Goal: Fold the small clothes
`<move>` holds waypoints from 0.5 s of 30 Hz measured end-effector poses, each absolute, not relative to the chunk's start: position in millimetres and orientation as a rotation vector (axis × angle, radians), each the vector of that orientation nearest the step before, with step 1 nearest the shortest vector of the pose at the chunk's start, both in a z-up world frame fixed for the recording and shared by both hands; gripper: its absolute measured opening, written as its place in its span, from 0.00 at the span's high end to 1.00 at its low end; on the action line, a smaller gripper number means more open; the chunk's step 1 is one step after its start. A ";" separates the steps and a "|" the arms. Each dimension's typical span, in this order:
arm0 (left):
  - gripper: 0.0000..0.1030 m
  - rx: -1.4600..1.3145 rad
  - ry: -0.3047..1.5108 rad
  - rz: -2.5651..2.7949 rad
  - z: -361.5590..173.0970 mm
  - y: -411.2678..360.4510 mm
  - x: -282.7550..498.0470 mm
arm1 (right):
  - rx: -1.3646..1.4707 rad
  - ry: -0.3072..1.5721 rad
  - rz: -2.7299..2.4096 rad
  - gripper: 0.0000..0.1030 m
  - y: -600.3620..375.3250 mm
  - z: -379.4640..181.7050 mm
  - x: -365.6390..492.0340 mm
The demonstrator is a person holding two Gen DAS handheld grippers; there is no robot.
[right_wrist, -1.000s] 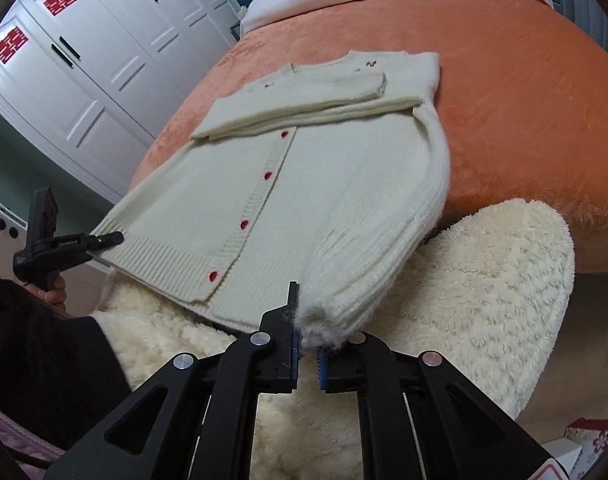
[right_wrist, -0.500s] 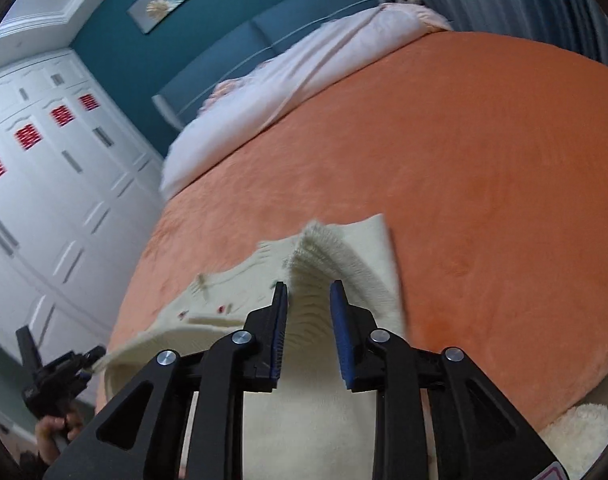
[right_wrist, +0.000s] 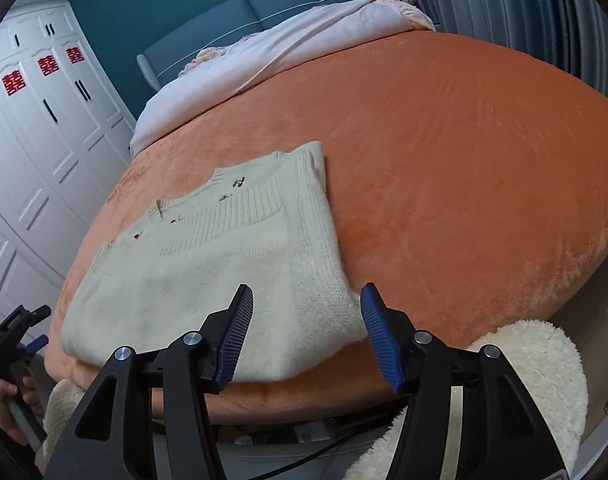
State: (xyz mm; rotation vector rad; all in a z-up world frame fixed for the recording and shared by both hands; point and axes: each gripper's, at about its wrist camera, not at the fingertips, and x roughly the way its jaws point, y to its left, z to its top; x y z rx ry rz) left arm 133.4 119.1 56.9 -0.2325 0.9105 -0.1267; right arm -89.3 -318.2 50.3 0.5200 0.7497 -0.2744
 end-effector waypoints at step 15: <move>0.67 -0.229 1.069 -0.202 4.6 79.1 226.7 | 0.470 0.809 -0.302 0.74 -327.5 27.4 -1.1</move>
